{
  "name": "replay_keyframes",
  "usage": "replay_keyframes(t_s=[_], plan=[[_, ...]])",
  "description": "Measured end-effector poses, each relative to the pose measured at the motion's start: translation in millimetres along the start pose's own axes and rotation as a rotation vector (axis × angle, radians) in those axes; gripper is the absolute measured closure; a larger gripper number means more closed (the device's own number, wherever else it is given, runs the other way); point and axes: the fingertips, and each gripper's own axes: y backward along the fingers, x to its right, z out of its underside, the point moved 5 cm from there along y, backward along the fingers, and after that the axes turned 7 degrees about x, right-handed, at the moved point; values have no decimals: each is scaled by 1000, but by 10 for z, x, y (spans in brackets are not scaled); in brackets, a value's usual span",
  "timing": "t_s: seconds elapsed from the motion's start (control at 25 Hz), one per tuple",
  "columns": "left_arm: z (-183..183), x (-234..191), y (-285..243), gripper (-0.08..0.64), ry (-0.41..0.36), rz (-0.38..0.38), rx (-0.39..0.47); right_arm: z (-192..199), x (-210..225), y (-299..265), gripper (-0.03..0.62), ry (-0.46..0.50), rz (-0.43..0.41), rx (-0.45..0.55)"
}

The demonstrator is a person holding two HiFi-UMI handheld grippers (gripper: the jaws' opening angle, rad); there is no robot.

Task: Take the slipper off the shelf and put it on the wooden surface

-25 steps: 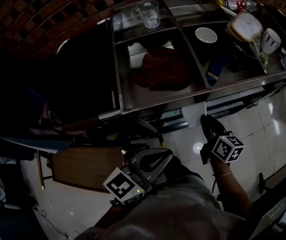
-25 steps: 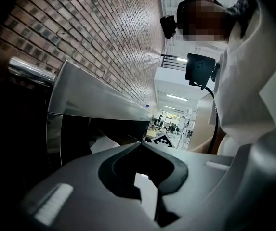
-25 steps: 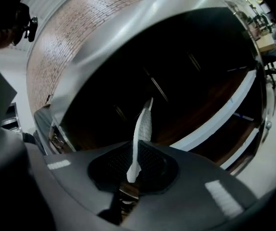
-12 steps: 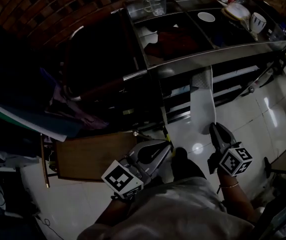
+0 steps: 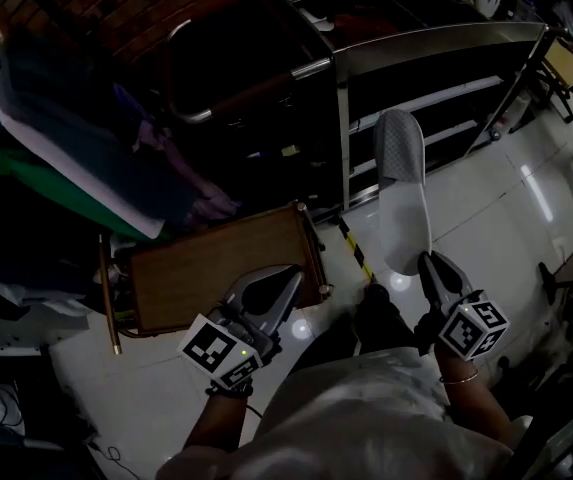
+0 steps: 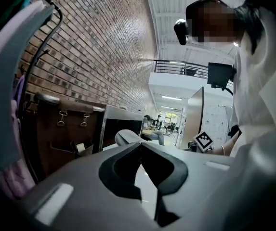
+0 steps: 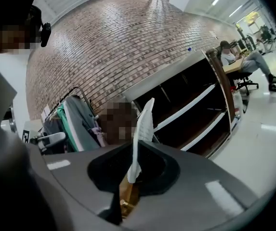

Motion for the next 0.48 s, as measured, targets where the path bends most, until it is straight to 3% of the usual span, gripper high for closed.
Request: replay_keyframes(t_s=[0.24, 0.48], plan=[[39, 292, 465, 563, 6, -78, 49, 490, -502, 200, 561, -4, -170, -125], [46, 366, 714, 563, 89, -256, 116, 853, -799, -55, 561, -26, -369, -264]])
